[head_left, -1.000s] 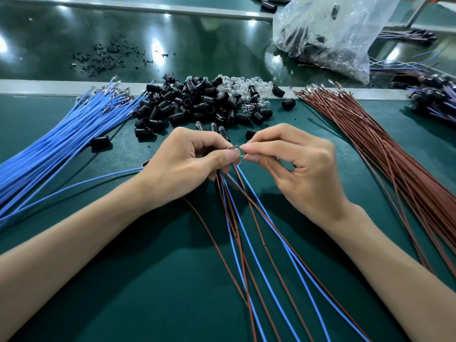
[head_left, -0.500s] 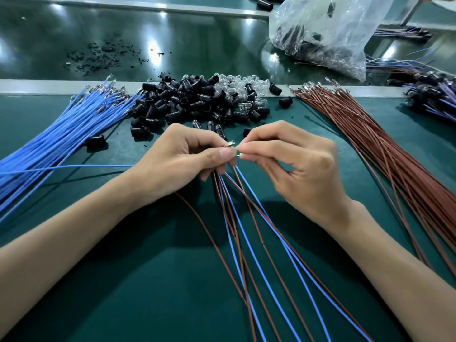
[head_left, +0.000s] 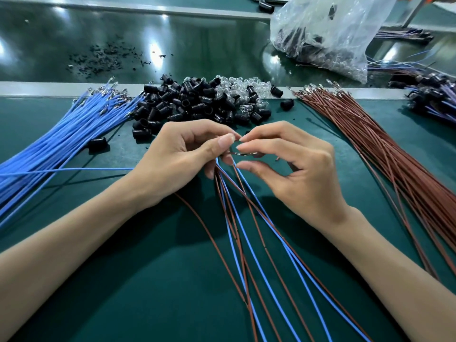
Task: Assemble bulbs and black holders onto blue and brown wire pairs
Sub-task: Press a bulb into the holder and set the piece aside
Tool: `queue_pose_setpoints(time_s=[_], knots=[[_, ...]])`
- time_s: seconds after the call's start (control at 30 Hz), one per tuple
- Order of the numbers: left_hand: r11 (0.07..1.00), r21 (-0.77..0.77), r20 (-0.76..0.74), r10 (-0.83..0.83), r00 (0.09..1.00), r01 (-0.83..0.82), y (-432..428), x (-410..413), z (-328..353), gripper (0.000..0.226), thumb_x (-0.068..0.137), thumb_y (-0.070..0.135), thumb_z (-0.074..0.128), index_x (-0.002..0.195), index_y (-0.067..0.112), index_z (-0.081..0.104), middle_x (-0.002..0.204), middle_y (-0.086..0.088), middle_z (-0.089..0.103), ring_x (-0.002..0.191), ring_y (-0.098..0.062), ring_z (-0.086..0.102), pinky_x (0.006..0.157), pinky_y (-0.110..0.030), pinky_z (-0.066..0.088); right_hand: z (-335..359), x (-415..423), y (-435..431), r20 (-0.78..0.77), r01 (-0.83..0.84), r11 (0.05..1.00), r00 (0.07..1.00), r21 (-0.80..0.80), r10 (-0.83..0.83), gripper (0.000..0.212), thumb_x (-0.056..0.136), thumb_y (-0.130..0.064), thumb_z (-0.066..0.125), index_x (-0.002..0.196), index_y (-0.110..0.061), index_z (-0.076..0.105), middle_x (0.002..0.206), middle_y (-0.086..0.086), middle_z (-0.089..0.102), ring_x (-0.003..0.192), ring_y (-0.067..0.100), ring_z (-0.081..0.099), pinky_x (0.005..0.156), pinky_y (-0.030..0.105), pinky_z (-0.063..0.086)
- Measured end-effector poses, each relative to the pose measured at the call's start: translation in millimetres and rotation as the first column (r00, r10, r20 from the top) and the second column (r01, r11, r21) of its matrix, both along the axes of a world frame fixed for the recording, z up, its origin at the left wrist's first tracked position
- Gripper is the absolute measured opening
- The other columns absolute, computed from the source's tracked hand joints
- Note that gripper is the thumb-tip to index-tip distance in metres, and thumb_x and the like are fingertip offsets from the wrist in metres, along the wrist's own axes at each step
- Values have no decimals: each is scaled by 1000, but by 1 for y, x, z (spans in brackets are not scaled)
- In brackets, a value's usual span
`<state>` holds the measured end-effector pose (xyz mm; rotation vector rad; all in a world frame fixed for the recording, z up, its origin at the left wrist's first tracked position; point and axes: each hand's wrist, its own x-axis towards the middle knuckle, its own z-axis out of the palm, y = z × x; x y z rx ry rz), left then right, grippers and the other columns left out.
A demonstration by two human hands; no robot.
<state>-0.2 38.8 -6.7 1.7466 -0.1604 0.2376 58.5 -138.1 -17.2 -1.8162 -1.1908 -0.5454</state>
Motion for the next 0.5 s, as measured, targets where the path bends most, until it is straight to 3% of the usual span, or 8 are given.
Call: queue_pose_setpoints(time_s=[0.23, 0.5], knots=[[999, -18, -16, 50, 999, -50, 0, 0, -2, 15, 82, 27, 58, 81, 15, 66, 68, 5, 68, 64, -11, 66, 65, -22, 55, -3, 0, 2, 35, 41, 999, 999, 9, -41, 10, 85, 0, 71, 95, 0, 74, 89, 13, 67, 81, 14, 62, 79, 17, 49], [998, 46, -20, 38, 999, -37, -1, 0, -1, 16, 82, 27, 58, 80, 12, 64, 63, 8, 65, 57, -5, 60, 56, -14, 44, -3, 0, 2, 38, 25, 1000, 999, 1, -25, 10, 84, 0, 72, 93, 0, 74, 89, 12, 68, 81, 16, 64, 78, 20, 50]])
